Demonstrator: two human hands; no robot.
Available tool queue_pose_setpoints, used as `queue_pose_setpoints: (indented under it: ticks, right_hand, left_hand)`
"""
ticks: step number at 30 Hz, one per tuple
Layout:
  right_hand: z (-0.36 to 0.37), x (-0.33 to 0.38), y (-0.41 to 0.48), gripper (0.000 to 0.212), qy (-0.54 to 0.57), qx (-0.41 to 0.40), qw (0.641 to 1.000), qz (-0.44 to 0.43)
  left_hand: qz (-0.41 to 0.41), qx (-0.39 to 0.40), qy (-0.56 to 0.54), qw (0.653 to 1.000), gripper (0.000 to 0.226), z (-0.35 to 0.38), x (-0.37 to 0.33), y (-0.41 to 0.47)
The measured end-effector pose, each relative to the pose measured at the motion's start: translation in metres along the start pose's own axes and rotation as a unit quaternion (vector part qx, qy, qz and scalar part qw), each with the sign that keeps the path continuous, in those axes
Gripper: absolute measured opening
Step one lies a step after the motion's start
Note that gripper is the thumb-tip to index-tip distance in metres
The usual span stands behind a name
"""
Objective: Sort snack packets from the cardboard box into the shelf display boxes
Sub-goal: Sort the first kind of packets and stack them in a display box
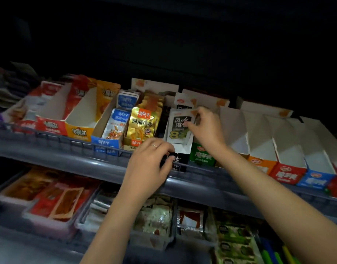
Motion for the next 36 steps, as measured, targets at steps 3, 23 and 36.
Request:
queue_pose_setpoints:
  ticks: [3, 23, 36]
  right_hand:
    - [-0.002, 0.011, 0.009, 0.047, -0.081, 0.012, 0.996, -0.020]
    - [0.009, 0.028, 0.034, 0.050, -0.336, -0.080, 0.936, -0.068]
    - [0.010, 0.033, 0.012, 0.051, -0.370, 0.172, 0.904, -0.130]
  left_hand:
    - [-0.010, -0.010, -0.008, 1.000, 0.009, 0.001, 0.001, 0.001]
    - [-0.024, 0.007, -0.038, 0.999, 0.024, 0.000, 0.002, 0.000]
    - [-0.025, 0.010, -0.042, 0.999, 0.025, 0.002, 0.002, 0.000]
Point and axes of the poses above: each hand's wrist, its own y-axis towards the middle knuckle, its own z-axis out of the palm, x = y × z, the point moved 3 cm from there along y, towards the middle knuckle, and after that the axes turned 12 degrees about -y, right-handed, at the moved point
